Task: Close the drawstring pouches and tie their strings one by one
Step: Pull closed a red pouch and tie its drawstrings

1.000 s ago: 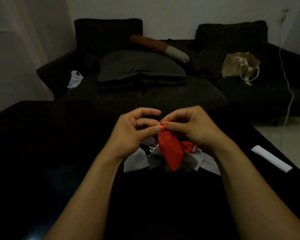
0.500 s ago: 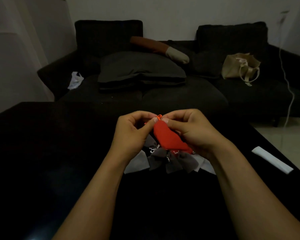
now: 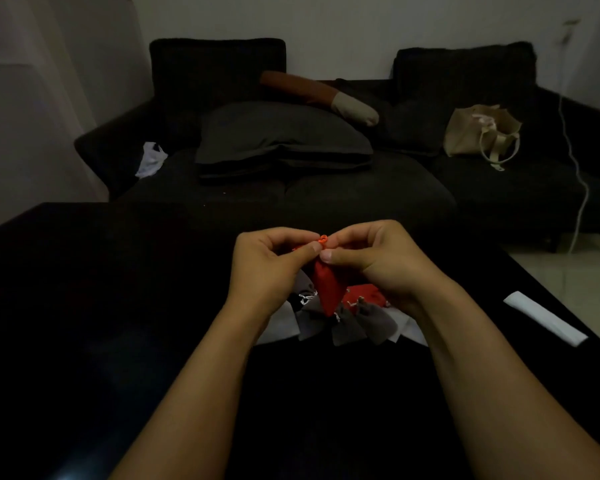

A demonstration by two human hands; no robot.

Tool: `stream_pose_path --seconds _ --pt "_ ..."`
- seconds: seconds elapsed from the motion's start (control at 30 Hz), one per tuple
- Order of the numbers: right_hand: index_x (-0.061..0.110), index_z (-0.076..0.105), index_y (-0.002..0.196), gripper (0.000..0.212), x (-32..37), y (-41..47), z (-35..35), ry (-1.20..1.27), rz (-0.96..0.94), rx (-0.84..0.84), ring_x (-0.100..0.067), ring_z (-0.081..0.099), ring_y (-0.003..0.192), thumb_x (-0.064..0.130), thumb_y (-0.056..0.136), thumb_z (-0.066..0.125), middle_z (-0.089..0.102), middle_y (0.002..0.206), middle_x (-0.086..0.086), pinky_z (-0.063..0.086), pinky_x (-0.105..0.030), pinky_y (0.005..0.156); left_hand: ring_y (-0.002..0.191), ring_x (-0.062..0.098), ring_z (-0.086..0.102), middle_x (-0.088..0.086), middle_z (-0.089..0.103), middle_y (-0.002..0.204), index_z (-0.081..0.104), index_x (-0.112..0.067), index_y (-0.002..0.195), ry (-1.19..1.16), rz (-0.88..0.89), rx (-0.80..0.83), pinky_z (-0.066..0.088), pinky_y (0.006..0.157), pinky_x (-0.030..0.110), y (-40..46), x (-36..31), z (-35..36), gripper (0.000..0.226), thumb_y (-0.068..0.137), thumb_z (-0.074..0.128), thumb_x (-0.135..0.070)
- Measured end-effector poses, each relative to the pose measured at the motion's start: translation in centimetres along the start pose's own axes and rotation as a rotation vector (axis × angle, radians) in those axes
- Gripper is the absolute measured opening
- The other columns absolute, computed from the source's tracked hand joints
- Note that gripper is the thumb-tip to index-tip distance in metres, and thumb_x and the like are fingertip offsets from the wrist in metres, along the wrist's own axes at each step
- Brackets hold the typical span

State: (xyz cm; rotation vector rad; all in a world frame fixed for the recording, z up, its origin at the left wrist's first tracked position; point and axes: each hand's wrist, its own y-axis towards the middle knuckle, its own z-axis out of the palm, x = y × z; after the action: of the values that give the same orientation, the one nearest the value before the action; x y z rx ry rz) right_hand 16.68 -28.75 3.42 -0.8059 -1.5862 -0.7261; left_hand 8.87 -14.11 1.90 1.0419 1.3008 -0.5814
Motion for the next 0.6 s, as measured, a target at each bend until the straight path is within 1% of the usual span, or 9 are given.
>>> stream_pose_path --seconds 0.03,0.1,0.23,0.27,0.3,0.37,0.4,0.5,0.6 --pt "0.005 0.075 0.093 0.010 -0.11 0.02 -0.03 0.020 -0.005 0.005 -0.022 0.074 0.080 0.003 0.084 0.071 0.076 0.088 -0.013 0.060 -0.030 0.074 0.082 0.014 0.074 0.003 0.077 0.083 0.076 -0.013 0.088 -0.075 -0.058 0.010 0.060 0.074 0.022 0.00 -0.12 0.10 0.011 0.082 0.073 -0.004" --pt "0.005 0.074 0.095 0.010 -0.34 0.11 -0.10 0.058 0.006 0.033 -0.025 0.072 0.083 0.005 0.087 0.068 0.075 0.091 -0.016 0.059 -0.035 0.080 0.081 0.015 0.075 0.006 0.077 0.084 0.076 -0.011 0.090 -0.153 -0.112 0.030 0.060 0.074 0.023 0.07 -0.21 0.20 0.012 0.082 0.073 -0.002" --pt "-0.004 0.067 0.111 0.022 -0.48 -0.10 -0.07 0.155 0.033 0.126 -0.034 0.067 0.094 0.007 0.094 0.059 0.069 0.106 -0.029 0.052 -0.046 0.094 0.080 0.017 0.075 0.009 0.077 0.085 0.074 -0.012 0.089 -0.196 -0.065 0.047 0.058 0.071 0.023 0.17 0.08 -0.04 0.013 0.080 0.075 -0.002" --pt "-0.007 0.065 0.113 0.023 -0.51 -0.11 -0.02 0.188 0.032 0.149 -0.032 0.066 0.091 0.006 0.095 0.057 0.068 0.102 -0.030 0.051 -0.045 0.092 0.080 0.017 0.074 0.008 0.077 0.084 0.074 -0.013 0.088 -0.170 -0.020 0.044 0.057 0.071 0.022 0.20 0.19 -0.15 0.013 0.079 0.076 -0.003" --pt "-0.009 0.064 0.113 0.024 -0.57 -0.09 0.03 0.219 0.030 0.171 -0.027 0.065 0.082 0.006 0.096 0.055 0.068 0.094 -0.025 0.051 -0.040 0.085 0.081 0.016 0.074 0.006 0.077 0.084 0.074 -0.014 0.087 -0.131 0.035 0.040 0.055 0.071 0.021 0.24 0.27 -0.23 0.013 0.079 0.077 -0.004" --pt "-0.008 0.063 0.111 0.023 -0.53 -0.10 0.10 0.258 0.039 0.212 -0.012 0.057 0.065 0.006 0.098 0.051 0.066 0.079 -0.011 0.042 -0.027 0.070 0.081 0.012 0.073 0.002 0.076 0.083 0.074 -0.017 0.084 -0.035 0.152 0.033 0.054 0.072 0.019 0.34 0.41 -0.31 0.015 0.078 0.078 -0.003" --pt "-0.007 0.064 0.109 0.022 -0.55 -0.05 0.10 0.269 0.046 0.223 -0.009 0.054 0.061 0.007 0.099 0.050 0.065 0.075 -0.008 0.038 -0.025 0.067 0.082 0.011 0.073 0.000 0.076 0.083 0.074 -0.017 0.084 0.016 0.206 0.034 0.054 0.072 0.019 0.34 0.42 -0.39 0.016 0.078 0.078 -0.003" --pt "-0.003 0.065 0.103 0.021 -0.61 0.01 0.18 0.291 0.062 0.241 -0.007 0.050 0.060 0.009 0.101 0.048 0.061 0.072 -0.004 0.035 -0.023 0.064 0.083 0.006 0.072 -0.005 0.075 0.083 0.077 -0.014 0.087 0.187 0.336 0.051 0.055 0.075 0.017 0.18 0.25 -0.57 0.014 0.079 0.078 -0.004" --pt "-0.003 0.063 0.097 0.022 -0.53 -0.23 0.36 0.302 0.077 0.258 -0.009 0.047 0.061 0.010 0.101 0.046 0.058 0.065 0.000 0.034 -0.026 0.067 0.081 0.002 0.072 -0.006 0.075 0.084 0.079 -0.010 0.089 0.281 0.441 0.042 0.055 0.075 0.016 0.26 0.25 -0.71 0.012 0.079 0.079 -0.005"
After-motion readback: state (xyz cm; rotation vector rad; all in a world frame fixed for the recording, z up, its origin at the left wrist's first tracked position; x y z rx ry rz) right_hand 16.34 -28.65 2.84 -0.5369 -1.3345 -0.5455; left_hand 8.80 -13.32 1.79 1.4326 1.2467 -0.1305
